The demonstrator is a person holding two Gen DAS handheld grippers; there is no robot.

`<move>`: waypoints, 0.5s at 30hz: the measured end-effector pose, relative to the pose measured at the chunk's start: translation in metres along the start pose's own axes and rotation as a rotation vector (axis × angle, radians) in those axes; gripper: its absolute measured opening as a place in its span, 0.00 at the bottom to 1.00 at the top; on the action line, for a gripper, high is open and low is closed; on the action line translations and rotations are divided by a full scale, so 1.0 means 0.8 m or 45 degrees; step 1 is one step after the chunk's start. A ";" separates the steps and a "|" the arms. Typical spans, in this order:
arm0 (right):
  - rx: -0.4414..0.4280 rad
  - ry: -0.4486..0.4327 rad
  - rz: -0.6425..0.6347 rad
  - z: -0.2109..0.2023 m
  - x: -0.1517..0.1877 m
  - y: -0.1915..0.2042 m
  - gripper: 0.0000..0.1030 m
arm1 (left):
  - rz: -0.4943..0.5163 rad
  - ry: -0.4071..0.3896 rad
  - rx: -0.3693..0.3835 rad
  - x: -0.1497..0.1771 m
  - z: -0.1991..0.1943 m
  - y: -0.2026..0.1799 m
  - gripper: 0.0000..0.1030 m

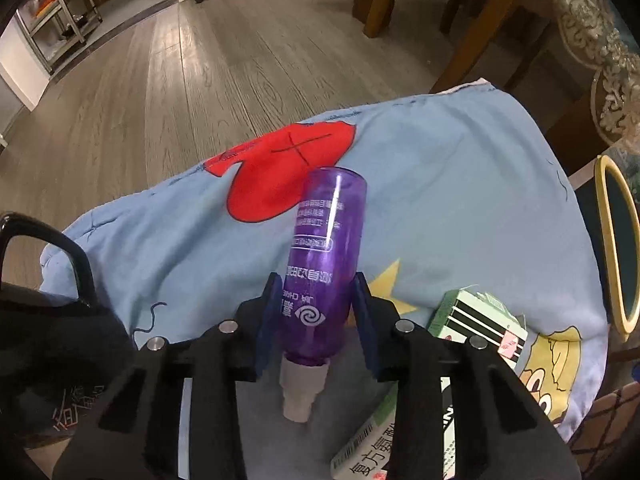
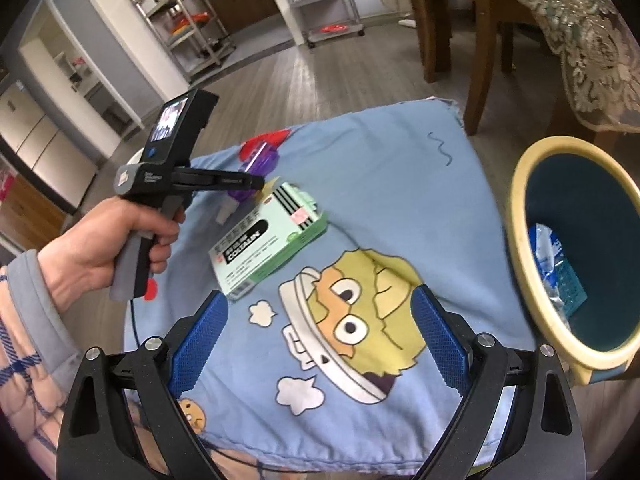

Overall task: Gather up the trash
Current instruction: 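Grasp the purple spray bottle with the left gripper, then grasp the white-green COLTALIN box with the right gripper while the left holds the bottle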

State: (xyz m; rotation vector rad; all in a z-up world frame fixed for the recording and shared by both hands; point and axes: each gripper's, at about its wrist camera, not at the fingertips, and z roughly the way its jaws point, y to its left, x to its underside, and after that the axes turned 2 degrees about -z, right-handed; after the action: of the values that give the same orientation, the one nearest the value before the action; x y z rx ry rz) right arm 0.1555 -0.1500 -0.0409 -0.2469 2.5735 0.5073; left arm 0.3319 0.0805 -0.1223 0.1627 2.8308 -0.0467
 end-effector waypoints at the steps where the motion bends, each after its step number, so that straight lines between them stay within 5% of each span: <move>1: -0.004 0.006 -0.001 0.001 0.000 0.003 0.90 | -0.008 0.000 -0.001 0.000 -0.001 0.001 0.33; 8: -0.057 0.058 0.006 0.019 -0.001 0.019 0.90 | -0.070 -0.026 0.015 0.007 -0.034 0.009 0.32; 15: -0.093 0.128 0.127 0.049 -0.012 0.017 0.90 | -0.060 -0.190 0.071 0.024 -0.131 0.007 0.32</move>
State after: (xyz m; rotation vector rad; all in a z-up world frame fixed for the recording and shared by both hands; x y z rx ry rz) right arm 0.1779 -0.1214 -0.0636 -0.1735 2.6785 0.6421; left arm 0.2831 0.0932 -0.0286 0.1005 2.6853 -0.1423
